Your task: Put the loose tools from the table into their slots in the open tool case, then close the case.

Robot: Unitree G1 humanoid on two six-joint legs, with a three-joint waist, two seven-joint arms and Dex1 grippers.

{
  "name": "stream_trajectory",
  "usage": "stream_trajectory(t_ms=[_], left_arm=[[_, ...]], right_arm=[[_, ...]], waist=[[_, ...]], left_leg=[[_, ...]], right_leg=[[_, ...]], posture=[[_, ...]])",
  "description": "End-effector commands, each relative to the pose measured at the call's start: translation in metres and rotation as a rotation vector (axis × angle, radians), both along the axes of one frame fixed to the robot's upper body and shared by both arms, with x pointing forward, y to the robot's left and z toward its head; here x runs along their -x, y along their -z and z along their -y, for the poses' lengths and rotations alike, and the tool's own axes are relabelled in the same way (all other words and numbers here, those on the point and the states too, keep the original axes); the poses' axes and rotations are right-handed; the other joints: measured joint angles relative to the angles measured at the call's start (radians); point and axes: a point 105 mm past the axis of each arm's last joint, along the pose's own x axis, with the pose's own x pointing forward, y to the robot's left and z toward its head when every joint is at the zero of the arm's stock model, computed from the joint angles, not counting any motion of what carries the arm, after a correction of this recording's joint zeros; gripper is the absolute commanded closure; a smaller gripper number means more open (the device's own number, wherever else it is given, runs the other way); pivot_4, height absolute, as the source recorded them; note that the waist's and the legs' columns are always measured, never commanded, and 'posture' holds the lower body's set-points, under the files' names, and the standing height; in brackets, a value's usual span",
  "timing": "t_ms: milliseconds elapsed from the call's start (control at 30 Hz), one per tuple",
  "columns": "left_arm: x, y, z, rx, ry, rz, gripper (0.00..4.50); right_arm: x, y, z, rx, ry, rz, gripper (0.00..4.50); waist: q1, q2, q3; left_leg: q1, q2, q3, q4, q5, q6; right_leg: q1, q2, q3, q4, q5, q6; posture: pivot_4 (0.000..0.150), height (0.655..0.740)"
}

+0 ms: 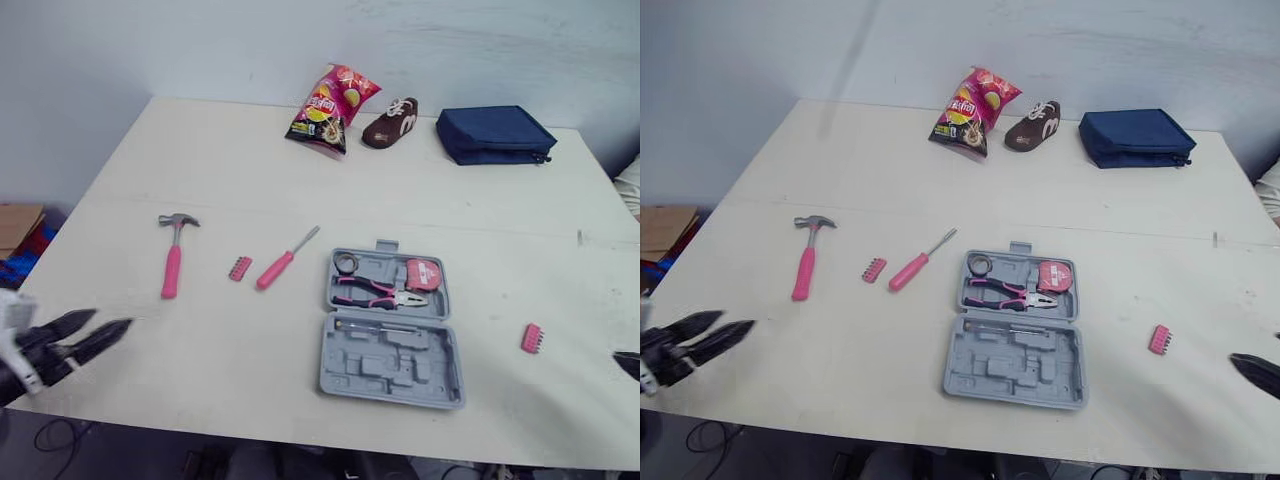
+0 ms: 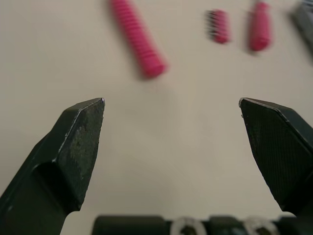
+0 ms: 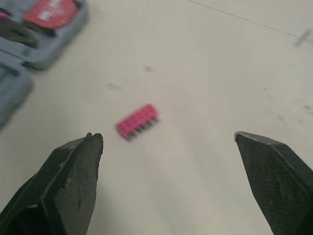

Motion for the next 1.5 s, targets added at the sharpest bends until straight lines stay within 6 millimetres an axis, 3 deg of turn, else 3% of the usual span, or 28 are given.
stream_trajectory(t_ms=[33,200,300,400,533,700,833,1100,1233,1400,1500], left_arm=[[0.000,-0.010,-0.012,-0.102,-0.035,0.046,0.06],[-0.010,-0.018,-0.010,-0.160,-0.048,0.081,0.06],[-0.018,-0.022,0.006,-0.179,-0.012,0.105,0.06],[-0.025,-0.025,0.032,-0.191,0.068,0.116,0.06],[-0.036,-0.031,0.074,-0.201,0.176,0.136,0.06],[-0.051,-0.021,0.106,-0.247,0.224,0.114,0.06],[-0.066,-0.013,0.120,-0.257,0.218,0.108,0.06],[-0.090,0.005,0.133,-0.259,0.201,0.078,0.06],[-0.098,0.000,0.159,-0.225,0.300,0.120,0.06],[-0.106,-0.012,0.182,-0.219,0.367,0.140,0.06],[-0.107,-0.013,0.185,-0.246,0.358,0.121,0.06]], right_arm=[[0.001,-0.004,0.019,0.067,0.015,0.014,0.00],[-0.007,-0.004,0.025,0.080,0.012,0.034,0.00],[-0.014,-0.003,0.016,0.072,-0.022,0.048,0.00],[-0.022,-0.004,0.002,0.066,-0.074,0.060,0.00],[-0.035,-0.012,-0.030,0.042,-0.187,0.092,0.00],[-0.050,-0.023,-0.081,0.020,-0.344,0.136,0.00],[-0.056,-0.035,-0.133,-0.032,-0.494,0.188,0.00],[-0.056,-0.043,-0.208,-0.104,-0.735,0.235,0.00],[-0.054,-0.047,-0.232,-0.138,-0.809,0.247,0.00],[-0.055,-0.040,-0.243,-0.146,-0.842,0.230,0.00],[-0.057,-0.038,-0.248,-0.145,-0.852,0.234,0.00]], waist=[[0.001,0.001,0.001],[-0.001,0.002,0.001],[-0.002,0.002,0.001],[-0.003,0.004,0.002],[-0.002,0.007,0.004],[-0.002,0.008,0.004],[-0.001,0.008,0.005],[0.000,0.007,0.005],[0.001,0.007,0.005],[0.006,0.007,0.005],[0.006,0.007,0.005]], left_leg=[[0.000,0.000,0.000,0.000,-0.001,0.000],[0.000,0.000,0.002,-0.005,-0.002,0.000],[0.001,0.000,0.003,-0.010,-0.001,0.000],[0.001,0.000,0.003,-0.014,0.001,-0.001],[0.001,0.001,0.003,-0.014,0.004,-0.006],[0.001,0.001,0.002,-0.013,0.005,-0.007],[0.001,0.001,0.002,-0.012,0.006,-0.007],[0.000,0.001,0.001,-0.010,0.006,-0.006],[-0.001,0.001,0.001,-0.008,0.006,-0.006],[-0.001,0.001,0.001,-0.007,0.006,-0.006],[-0.002,0.001,0.001,-0.006,0.007,-0.006]], right_leg=[[0.001,-0.001,0.000,-0.001,0.000,0.000],[0.001,-0.002,-0.001,-0.007,0.003,0.001],[0.001,-0.001,-0.001,-0.008,0.007,0.010],[0.000,0.001,-0.001,-0.009,0.007,0.010],[0.000,0.003,-0.001,-0.010,0.006,0.011],[0.000,0.003,-0.001,-0.009,0.007,0.013],[0.000,0.004,-0.001,-0.008,0.008,0.014],[-0.001,0.004,-0.001,-0.006,0.008,0.014],[-0.002,0.004,-0.001,-0.005,0.008,0.015],[-0.002,0.004,-0.001,-0.004,0.008,0.015],[-0.002,0.004,-0.001,-0.004,0.008,0.015]], posture=[[0.150,0.7400],[0.150,0.7400],[0.150,0.7400],[0.150,0.7400],[0.150,0.7400],[0.150,0.7400],[0.150,0.7400],[0.150,0.7400],[0.150,0.7400],[0.150,0.7400],[0.150,0.7400]])
